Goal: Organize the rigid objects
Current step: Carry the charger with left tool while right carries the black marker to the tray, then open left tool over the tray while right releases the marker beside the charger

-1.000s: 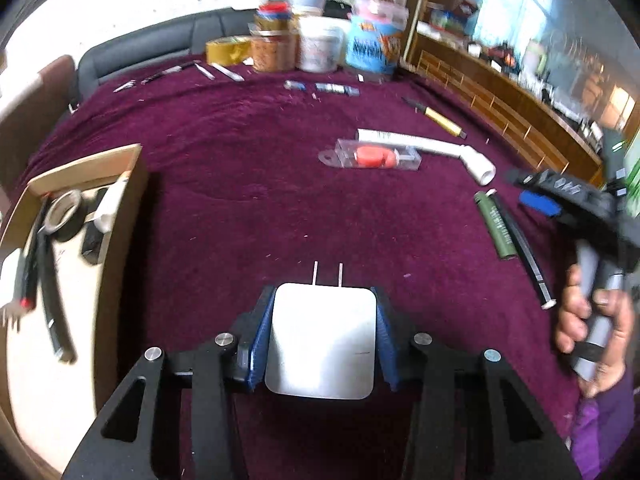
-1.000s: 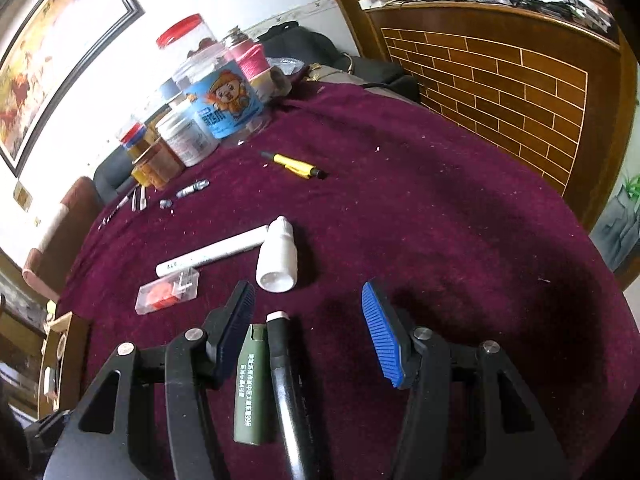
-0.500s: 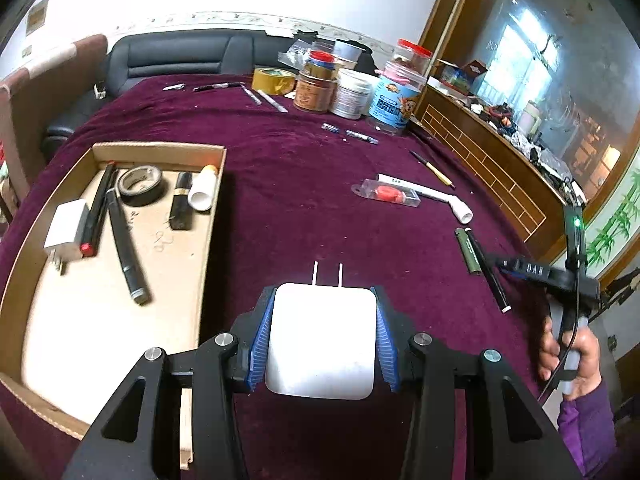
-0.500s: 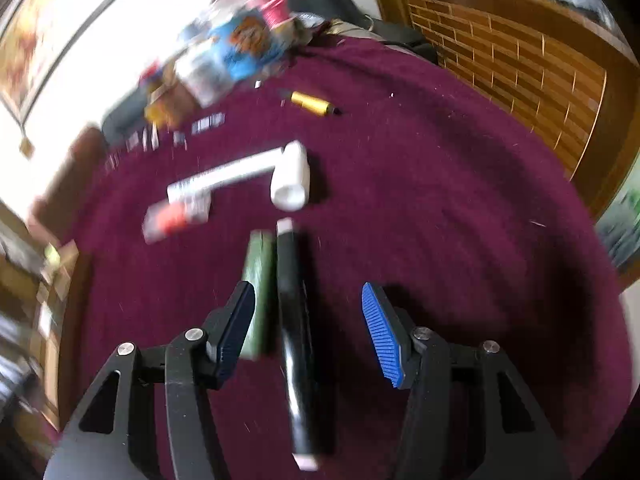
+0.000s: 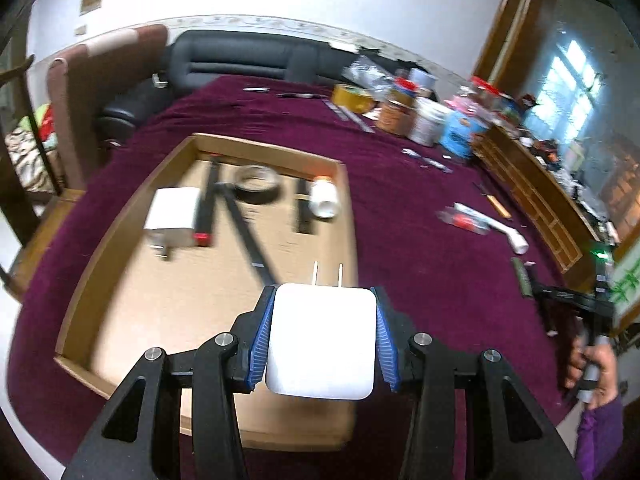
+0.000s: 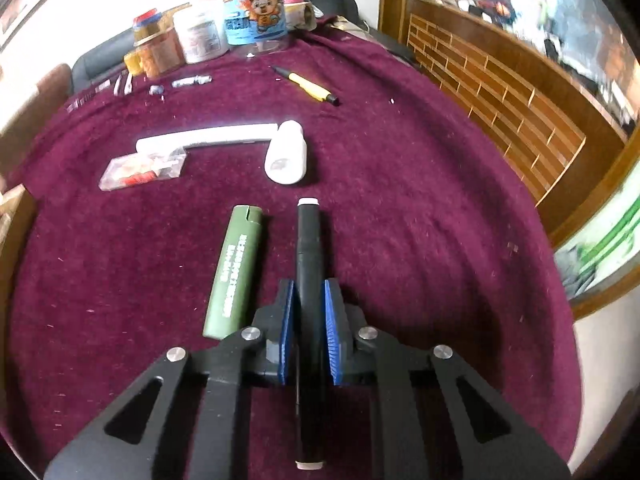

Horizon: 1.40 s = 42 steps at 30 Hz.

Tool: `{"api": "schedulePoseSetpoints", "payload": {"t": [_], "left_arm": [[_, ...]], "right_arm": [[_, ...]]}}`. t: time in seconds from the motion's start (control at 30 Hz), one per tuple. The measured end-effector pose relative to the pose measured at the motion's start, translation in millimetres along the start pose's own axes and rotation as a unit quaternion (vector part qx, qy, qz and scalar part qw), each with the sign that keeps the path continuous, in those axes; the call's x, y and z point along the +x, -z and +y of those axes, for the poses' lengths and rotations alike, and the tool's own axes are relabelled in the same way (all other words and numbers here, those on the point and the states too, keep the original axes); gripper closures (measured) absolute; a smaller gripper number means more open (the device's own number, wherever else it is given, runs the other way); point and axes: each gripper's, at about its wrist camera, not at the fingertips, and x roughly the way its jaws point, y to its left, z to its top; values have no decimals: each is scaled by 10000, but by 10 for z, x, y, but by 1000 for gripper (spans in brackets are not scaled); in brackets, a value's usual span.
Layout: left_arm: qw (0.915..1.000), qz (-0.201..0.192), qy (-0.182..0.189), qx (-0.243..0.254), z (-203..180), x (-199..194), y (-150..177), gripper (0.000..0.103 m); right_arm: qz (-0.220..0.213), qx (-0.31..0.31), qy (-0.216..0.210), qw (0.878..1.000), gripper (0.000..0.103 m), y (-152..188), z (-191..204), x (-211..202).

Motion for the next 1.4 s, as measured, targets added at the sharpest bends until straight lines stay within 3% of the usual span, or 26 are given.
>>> {"api": "schedulePoseSetpoints", "payload": {"t": [0.13,0.3,0.47,0.6,0.77,0.93,1.17,1.3,1.4], "left_arm": [[9992,154,-376,-68,223,101,-16,63],[9975,436,-467,-310,434,290,-34,63],[9944,762,-483,-547,569,557,-124,63],[9906,966,-745,-614,620,774,-214,63],[9892,961,-877,-672,665,895,-319,63],[9921,802,-413,-867,741,766,-301,62],[9948,273,-184,-963,854,251,-116,58],[9948,-70,-322,-959,915,-5,-67,40],[9947,-129,-274,-987,968,-67,-58,37]], "right_arm": [[-35,382,-814,9959,91,15,-109,-197],[-79,423,-1826,9823,91,-12,135,-443],[136,-28,-2561,9665,91,-40,835,-550],[569,-462,-3004,9510,90,-53,1533,-492],[904,-1111,-3107,9397,90,10,2401,-454],[1270,-1380,-3141,9307,90,12,3089,-230],[1562,-1695,-2728,9340,90,84,3685,170],[1565,-1835,-2462,9387,90,125,3863,306],[1369,-2013,-2105,9468,90,116,3925,360]]}}
